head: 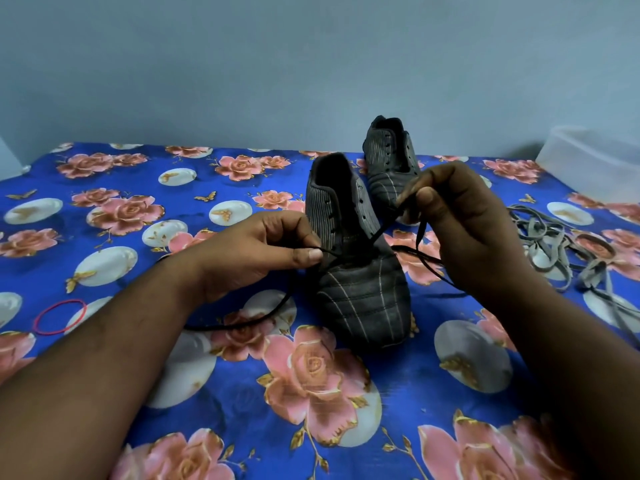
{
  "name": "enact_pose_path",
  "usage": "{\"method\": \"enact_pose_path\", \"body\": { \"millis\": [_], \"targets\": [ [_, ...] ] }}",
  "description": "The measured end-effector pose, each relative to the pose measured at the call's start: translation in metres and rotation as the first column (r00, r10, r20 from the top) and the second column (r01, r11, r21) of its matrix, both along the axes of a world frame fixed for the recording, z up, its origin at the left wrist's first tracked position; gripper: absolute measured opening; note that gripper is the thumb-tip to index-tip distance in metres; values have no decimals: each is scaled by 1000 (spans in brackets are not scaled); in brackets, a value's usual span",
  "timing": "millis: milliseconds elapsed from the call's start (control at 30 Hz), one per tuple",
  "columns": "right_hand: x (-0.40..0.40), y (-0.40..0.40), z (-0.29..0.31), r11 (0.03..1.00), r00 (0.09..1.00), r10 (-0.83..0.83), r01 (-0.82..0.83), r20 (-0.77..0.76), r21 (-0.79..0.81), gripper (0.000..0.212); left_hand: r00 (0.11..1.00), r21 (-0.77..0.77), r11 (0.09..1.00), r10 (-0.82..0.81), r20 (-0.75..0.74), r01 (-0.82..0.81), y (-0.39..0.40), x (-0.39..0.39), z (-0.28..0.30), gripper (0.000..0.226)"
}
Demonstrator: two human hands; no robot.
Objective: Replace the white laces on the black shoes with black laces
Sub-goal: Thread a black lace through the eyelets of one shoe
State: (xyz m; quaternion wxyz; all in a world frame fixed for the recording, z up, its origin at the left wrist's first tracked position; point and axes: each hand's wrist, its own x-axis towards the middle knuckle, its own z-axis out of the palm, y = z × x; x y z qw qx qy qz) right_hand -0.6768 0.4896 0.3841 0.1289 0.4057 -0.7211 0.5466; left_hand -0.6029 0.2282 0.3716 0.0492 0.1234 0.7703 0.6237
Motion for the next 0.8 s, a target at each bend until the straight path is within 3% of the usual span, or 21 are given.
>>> {"method": "enact_pose_path", "body": {
  "millis": [133, 200, 267, 367, 467, 567, 633, 733, 800],
  "targets": [
    [0, 0, 2, 996, 992, 22, -11, 125, -90, 11, 999, 87, 996, -39, 38, 35, -1, 2, 2, 13],
    [-6, 5, 1, 999, 978, -33, 38, 207, -20, 8, 998, 101, 995, -22, 60, 16, 1, 2, 4, 10],
    [-15, 10, -3, 983, 983, -88, 59, 163, 174, 10, 996, 79, 997, 10, 90, -17, 4, 3, 7, 12],
    [-18, 9, -8, 912, 994, -96, 105, -43, 396, 12, 990, 6, 999, 33, 139, -35, 14, 8, 14, 9],
    [-13, 5, -8, 902, 997, -43, 68, -67, 426, 25, 986, -135, 985, 122, 109, -107, 26, 10, 12, 46],
    [-9, 4, -7, 894, 998, -6, 34, -64, 447, 30, 988, -211, 966, 146, -40, -151, 34, 10, 10, 45],
    [-9, 4, -8, 905, 1000, 19, -20, 5, 425, 25, 985, -197, 967, 149, -85, -163, 35, 10, 12, 34],
    [-7, 4, -9, 948, 948, 94, -178, 303, 265, 23, 976, -90, 976, 190, -106, -199, 29, 8, 17, 27],
    [-5, 2, -9, 945, 910, 158, -252, 384, 208, 21, 968, -21, 975, 218, -124, -222, 23, 6, 17, 30]
  ]
}}
